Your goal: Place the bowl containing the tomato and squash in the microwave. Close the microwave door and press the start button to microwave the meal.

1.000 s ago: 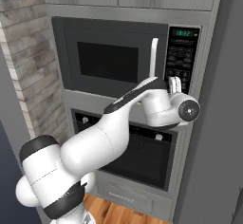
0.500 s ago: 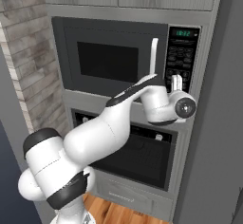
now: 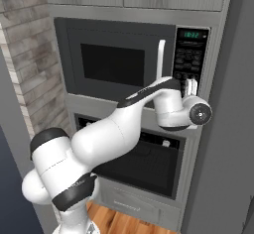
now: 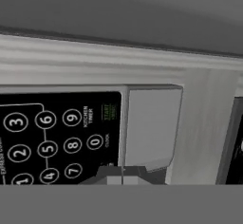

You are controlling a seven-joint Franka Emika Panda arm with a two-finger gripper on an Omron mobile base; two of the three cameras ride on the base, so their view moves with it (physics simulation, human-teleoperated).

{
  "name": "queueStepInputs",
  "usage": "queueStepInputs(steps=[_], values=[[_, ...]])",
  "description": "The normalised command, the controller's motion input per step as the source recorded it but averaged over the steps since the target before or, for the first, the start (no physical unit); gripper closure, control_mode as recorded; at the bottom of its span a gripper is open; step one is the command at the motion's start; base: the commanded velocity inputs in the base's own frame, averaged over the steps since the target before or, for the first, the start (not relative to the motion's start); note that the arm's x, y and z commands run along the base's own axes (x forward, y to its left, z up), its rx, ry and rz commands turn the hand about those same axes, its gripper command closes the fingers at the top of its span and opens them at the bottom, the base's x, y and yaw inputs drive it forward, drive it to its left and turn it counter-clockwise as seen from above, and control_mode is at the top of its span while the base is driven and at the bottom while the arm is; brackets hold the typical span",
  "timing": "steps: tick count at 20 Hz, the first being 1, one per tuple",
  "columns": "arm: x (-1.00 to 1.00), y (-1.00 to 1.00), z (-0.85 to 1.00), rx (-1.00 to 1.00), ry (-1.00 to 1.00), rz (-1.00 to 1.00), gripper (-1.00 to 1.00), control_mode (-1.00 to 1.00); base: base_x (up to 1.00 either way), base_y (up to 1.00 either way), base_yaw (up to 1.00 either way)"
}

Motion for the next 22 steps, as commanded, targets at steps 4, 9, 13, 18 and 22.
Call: queueStepInputs(steps=[4, 9, 13, 18, 22], values=[[0.0, -0.01, 0.08, 0.06, 0.0, 0.0, 1.0, -1.0, 0.0, 0.0, 0.0], [0.0, 0.0, 0.11, 0.05, 0.0, 0.0, 1.0, -1.0, 0.0, 0.0, 0.0], [0.0, 0.0, 0.02, 0.04, 0.0, 0.0, 1.0, -1.0, 0.0, 0.0, 0.0], [0.04, 0.0, 0.0, 0.03, 0.0, 0.0, 1.0, -1.0, 0.0, 0.0, 0.0], [0.17, 0.0, -0.01, 0.02, 0.0, 0.0, 1.0, -1.0, 0.0, 0.0, 0.0]])
